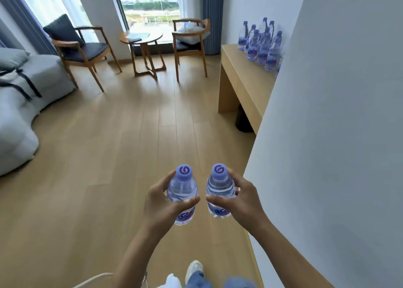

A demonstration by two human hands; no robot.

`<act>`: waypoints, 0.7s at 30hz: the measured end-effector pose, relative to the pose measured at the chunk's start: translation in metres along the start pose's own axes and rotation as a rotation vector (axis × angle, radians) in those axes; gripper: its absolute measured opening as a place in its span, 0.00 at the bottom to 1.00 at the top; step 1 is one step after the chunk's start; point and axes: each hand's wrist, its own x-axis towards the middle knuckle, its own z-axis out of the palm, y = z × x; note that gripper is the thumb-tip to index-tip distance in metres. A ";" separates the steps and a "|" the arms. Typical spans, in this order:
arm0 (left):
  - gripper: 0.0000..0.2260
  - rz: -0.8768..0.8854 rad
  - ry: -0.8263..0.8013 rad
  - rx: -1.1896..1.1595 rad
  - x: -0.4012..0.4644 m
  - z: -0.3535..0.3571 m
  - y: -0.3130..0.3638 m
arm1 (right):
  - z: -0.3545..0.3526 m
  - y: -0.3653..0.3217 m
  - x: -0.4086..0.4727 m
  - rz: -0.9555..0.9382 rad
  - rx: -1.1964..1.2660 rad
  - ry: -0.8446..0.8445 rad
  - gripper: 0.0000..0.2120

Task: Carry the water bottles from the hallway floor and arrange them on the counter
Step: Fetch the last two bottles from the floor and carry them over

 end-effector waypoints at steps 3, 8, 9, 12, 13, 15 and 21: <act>0.26 -0.008 -0.025 0.004 0.064 -0.020 -0.003 | 0.016 -0.012 0.059 0.019 0.018 0.032 0.32; 0.25 -0.003 -0.045 0.000 0.159 -0.030 -0.009 | 0.029 -0.020 0.147 0.033 0.019 0.090 0.32; 0.25 -0.001 -0.053 0.007 0.177 -0.029 -0.011 | 0.029 -0.019 0.163 0.036 0.018 0.100 0.31; 0.25 0.006 -0.072 0.021 0.243 -0.023 -0.016 | 0.028 -0.012 0.225 0.053 0.030 0.120 0.30; 0.25 0.010 -0.077 0.026 0.266 -0.020 -0.016 | 0.026 -0.010 0.247 0.055 0.036 0.125 0.29; 0.24 0.021 -0.094 0.035 0.315 -0.013 -0.013 | 0.020 -0.007 0.292 0.053 0.044 0.123 0.28; 0.22 0.060 -0.121 0.084 0.461 0.013 0.007 | -0.008 -0.015 0.428 0.046 0.052 0.147 0.26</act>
